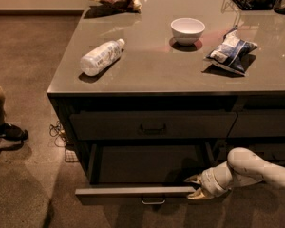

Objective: Open middle drawer

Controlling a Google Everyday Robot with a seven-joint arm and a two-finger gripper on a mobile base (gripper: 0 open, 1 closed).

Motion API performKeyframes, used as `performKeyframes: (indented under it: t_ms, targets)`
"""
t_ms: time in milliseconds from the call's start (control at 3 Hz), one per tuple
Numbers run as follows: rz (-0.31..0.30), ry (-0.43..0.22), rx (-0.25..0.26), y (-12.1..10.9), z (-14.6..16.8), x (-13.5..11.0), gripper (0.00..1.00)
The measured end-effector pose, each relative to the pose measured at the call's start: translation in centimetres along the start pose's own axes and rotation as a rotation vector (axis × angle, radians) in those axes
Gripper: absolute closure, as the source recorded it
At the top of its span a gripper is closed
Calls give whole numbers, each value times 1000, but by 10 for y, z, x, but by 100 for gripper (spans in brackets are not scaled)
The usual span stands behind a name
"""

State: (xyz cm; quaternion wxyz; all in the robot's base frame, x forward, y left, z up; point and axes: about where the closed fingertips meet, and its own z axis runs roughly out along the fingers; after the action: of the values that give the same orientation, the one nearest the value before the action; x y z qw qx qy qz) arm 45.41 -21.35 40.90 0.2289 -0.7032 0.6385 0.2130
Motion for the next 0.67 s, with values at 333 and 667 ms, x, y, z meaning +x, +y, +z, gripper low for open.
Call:
performKeyframes:
  t_ms: [333,667]
  targets:
    - [0,-2,-4,1,2,-1,84]
    - [0,-4,-6,1,3,-1,60]
